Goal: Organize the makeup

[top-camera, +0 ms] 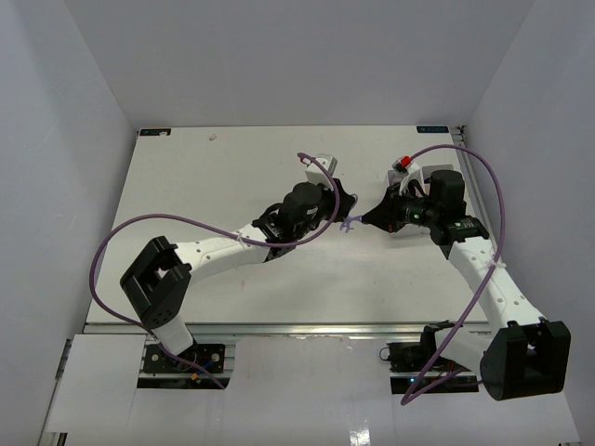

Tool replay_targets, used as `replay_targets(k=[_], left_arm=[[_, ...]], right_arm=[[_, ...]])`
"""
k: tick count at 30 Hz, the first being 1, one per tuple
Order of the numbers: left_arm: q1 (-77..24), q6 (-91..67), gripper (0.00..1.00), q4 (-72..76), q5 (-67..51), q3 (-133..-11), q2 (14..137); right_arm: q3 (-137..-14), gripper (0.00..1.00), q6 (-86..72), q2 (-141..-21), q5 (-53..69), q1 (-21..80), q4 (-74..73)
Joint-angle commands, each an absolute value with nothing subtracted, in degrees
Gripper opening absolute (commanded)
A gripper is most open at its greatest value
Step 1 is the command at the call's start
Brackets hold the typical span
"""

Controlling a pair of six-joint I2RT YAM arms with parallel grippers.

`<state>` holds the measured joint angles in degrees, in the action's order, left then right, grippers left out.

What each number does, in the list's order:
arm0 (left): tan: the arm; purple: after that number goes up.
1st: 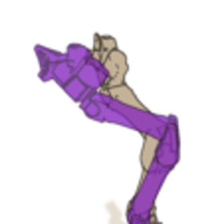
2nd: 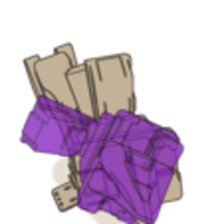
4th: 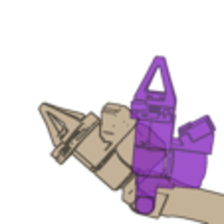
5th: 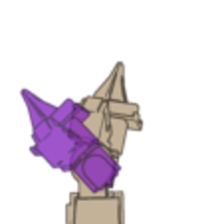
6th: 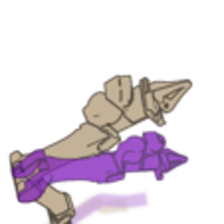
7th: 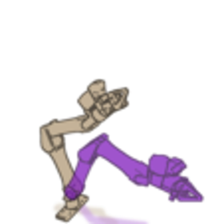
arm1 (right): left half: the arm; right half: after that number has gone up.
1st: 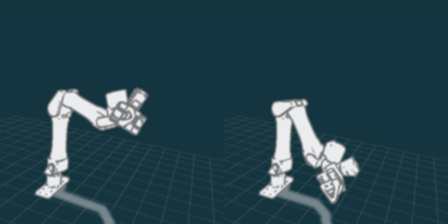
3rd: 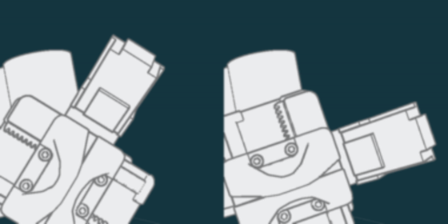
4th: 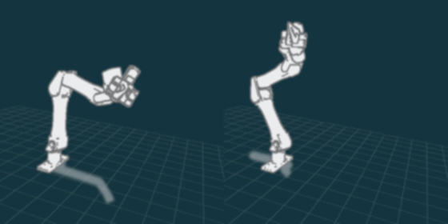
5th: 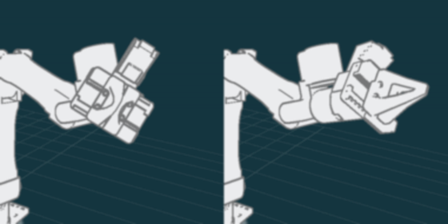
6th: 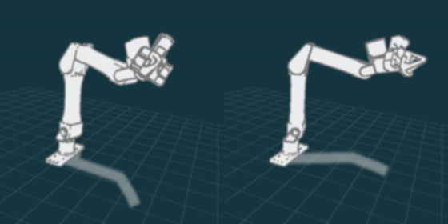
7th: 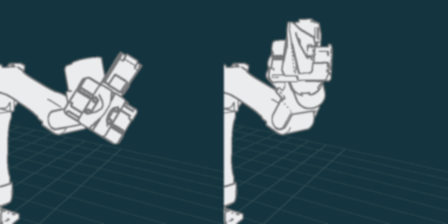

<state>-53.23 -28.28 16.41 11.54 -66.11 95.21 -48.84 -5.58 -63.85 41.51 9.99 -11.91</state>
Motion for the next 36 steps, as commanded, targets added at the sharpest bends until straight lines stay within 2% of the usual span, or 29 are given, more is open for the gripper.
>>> replay_targets(k=[1,2,8,14,18,22,26,36], left_arm=[[-53.6,-26.8,0.51,19.3,6.4,-65.2,91.6],[-53.6,-26.4,0.58,19.9,5.9,-64.8,91.2],[-53.6,-24.0,0.73,19.6,3.7,-61.8,86.9],[-53.5,-17.6,0.75,18.0,3.3,-58.3,79.7],[-53.4,-9.4,0.75,9.3,3.9,-57.5,74.0],[-51.7,-5.6,0.79,-0.4,6.0,-54.9,67.9],[-50.1,-3.6,0.85,-4.0,7.7,-49.6,63.1],[-50.0,-0.4,0.90,-13.2,7.7,-52.7,59.1]], right_arm=[[-48.3,0.08,-3.9,-62.4,43.9,9.0,-10.6],[-48.3,0.08,-3.8,-62.2,43.9,8.6,-10.8],[-48.2,0.08,-2.2,-60.3,42.0,5.0,-11.3],[-47.9,0.08,-0.6,-58.9,41.7,0.6,-12.5],[-49.3,0.08,3.7,-56.8,37.3,-4.9,-16.2],[-48.8,0.08,8.5,-53.4,33.4,-12.4,-18.7],[-48.3,0.08,11.5,-51.9,31.0,-18.7,-19.3],[-48.2,0.08,12.3,-58.9,28.6,-25.2,-15.3]])
